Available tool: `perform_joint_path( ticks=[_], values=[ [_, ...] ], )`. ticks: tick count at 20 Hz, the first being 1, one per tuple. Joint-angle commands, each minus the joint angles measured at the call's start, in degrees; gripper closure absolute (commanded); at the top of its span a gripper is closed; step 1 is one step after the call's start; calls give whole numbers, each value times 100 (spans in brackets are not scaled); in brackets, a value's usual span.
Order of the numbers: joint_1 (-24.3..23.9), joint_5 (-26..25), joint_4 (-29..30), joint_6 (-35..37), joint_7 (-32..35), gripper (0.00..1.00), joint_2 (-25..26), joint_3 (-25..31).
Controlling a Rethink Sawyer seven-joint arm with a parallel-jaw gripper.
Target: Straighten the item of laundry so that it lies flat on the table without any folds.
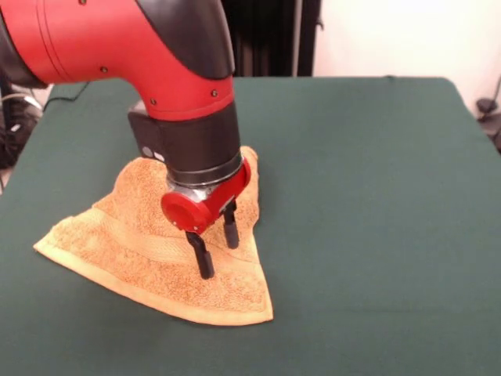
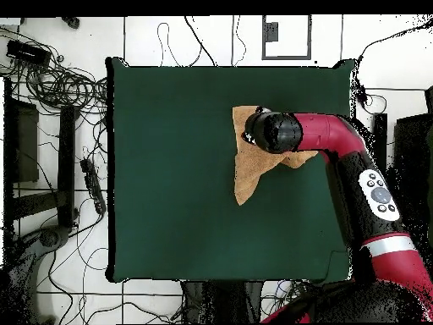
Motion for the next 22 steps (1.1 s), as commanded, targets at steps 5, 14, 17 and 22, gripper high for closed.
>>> perform_joint_path(
  ticks=[5,14,17,22],
  values=[
    [171,-98,265,-254,-537,0,488,347],
    [89,-215,102,-534,-747,0,799,442],
    [68,-264,52,-637,-789,0,854,464],
    [59,-321,-18,-837,-663,0,970,418]
  ],
)
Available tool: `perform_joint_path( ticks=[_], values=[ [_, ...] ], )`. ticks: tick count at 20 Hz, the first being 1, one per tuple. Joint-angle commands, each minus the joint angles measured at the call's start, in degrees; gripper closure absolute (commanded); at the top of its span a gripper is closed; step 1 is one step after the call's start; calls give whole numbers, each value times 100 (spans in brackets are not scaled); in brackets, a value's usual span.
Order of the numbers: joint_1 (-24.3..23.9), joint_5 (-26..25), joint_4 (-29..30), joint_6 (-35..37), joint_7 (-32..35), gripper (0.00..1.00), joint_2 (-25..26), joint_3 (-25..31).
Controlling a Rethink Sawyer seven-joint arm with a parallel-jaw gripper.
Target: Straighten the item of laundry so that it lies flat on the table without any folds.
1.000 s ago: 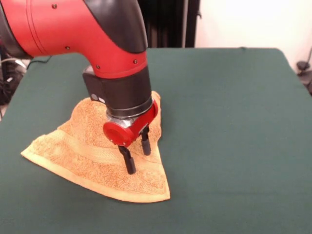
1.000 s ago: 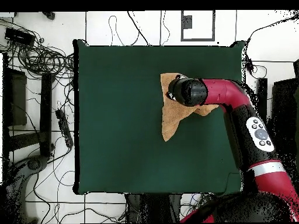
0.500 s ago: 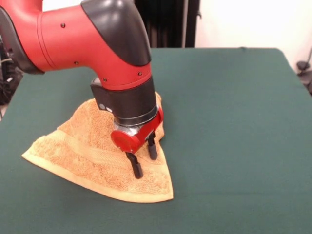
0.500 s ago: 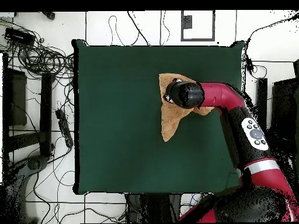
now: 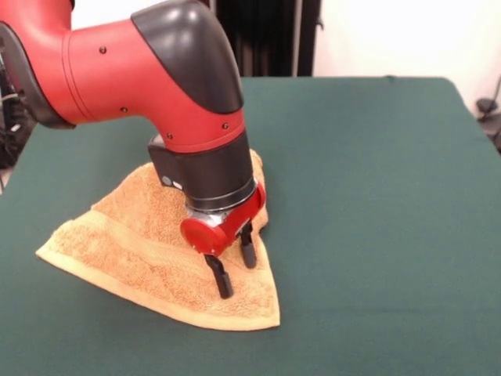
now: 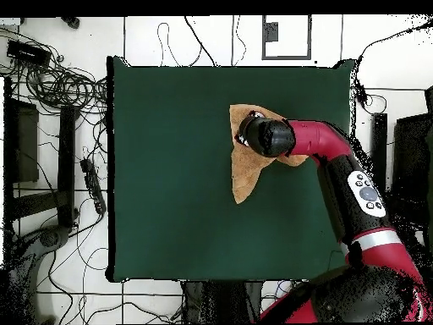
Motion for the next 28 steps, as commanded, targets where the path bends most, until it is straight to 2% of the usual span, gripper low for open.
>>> perform_joint_path(
  ticks=[1,2,6,11,18,28],
  values=[
    [127,-285,66,-415,-633,0,481,304],
    [161,-298,64,-523,-479,100,457,249],
    [293,-207,29,-583,132,100,380,17],
    [239,-148,333,-762,474,100,225,-134],
    [259,-67,517,-600,603,100,146,-275],
    [310,492,1474,-578,1798,100,40,-897]
  ],
)
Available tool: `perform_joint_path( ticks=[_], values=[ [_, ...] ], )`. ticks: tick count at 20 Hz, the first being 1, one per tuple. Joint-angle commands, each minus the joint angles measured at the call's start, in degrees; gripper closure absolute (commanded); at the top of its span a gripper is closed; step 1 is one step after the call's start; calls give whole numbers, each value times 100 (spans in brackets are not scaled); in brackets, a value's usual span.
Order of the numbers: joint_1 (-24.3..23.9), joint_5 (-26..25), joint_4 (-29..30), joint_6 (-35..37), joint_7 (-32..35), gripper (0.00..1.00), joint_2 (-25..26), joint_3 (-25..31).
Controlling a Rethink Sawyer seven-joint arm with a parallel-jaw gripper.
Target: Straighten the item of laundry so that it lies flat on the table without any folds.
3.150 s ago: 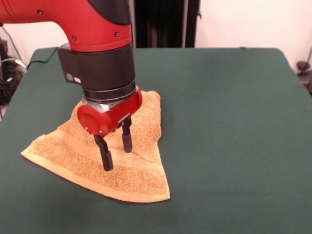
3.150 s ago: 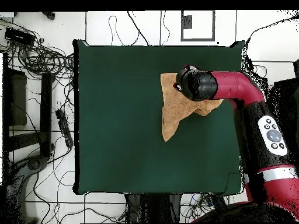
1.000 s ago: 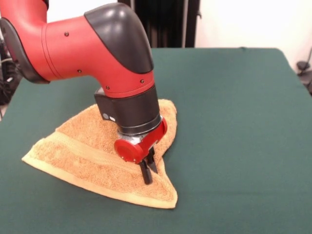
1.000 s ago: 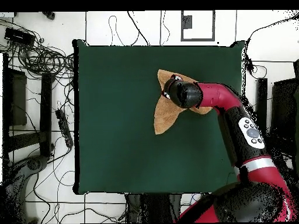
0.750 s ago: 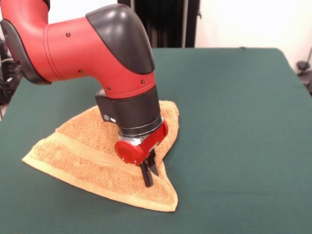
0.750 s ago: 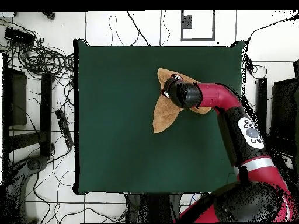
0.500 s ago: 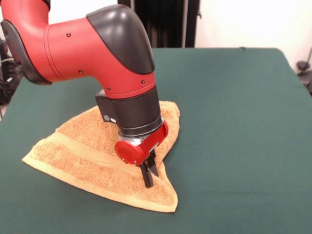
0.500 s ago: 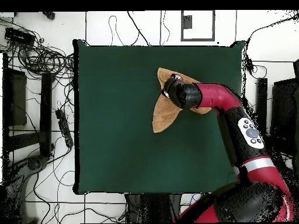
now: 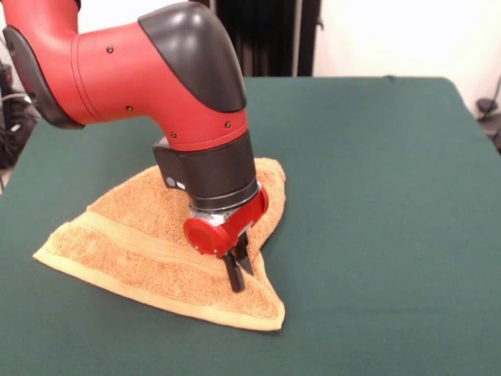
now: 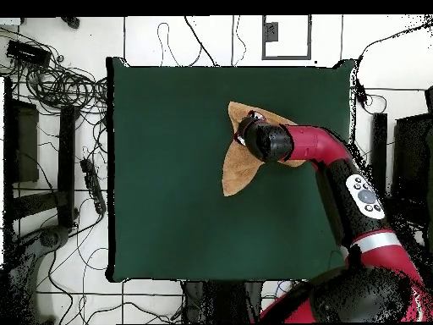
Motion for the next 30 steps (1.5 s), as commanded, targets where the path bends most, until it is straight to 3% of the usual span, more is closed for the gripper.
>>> perform_joint_path(
  ticks=[1,11,24,30],
  values=[
    [277,379,1293,16,1855,100,125,-710],
    [508,1164,1662,-461,2245,100,226,-1051],
    [673,1600,1869,-780,2086,100,139,-1308],
    [837,1818,2140,-1299,2384,100,102,-1473]
  ],
)
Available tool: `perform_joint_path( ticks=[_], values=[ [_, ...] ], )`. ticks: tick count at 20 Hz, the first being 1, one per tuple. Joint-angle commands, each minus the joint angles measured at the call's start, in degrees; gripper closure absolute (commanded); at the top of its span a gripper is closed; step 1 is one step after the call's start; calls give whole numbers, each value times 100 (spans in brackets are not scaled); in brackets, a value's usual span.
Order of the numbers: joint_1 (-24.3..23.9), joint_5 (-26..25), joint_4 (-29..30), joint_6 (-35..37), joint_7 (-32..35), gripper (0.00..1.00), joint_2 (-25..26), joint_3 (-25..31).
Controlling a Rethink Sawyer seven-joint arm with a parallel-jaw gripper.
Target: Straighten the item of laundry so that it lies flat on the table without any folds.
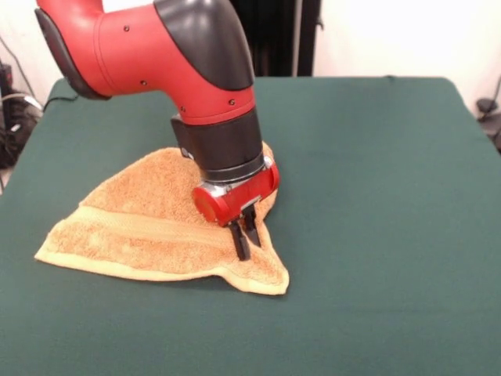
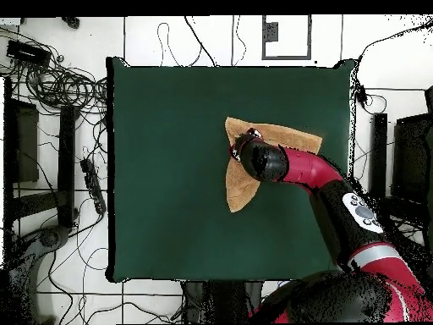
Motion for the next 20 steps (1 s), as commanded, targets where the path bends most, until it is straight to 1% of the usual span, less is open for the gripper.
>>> perform_joint_path(
  ticks=[1,4,6,8,10,12,14,18,20],
  values=[
    [466,328,1222,-262,2040,100,452,-359],
    [583,525,1401,-574,2220,100,421,-465],
    [726,752,1587,-892,2453,100,387,-573],
    [825,938,1684,-1096,2523,100,376,-644],
    [861,1066,1732,-1192,2475,100,377,-674],
    [974,1322,1870,-1543,2549,100,400,-736],
    [1023,1500,1958,-1716,2571,100,413,-756],
    [1014,1763,2093,-2006,2541,100,437,-734],
    [1058,1838,2140,-2153,2626,100,449,-739]
  ],
)
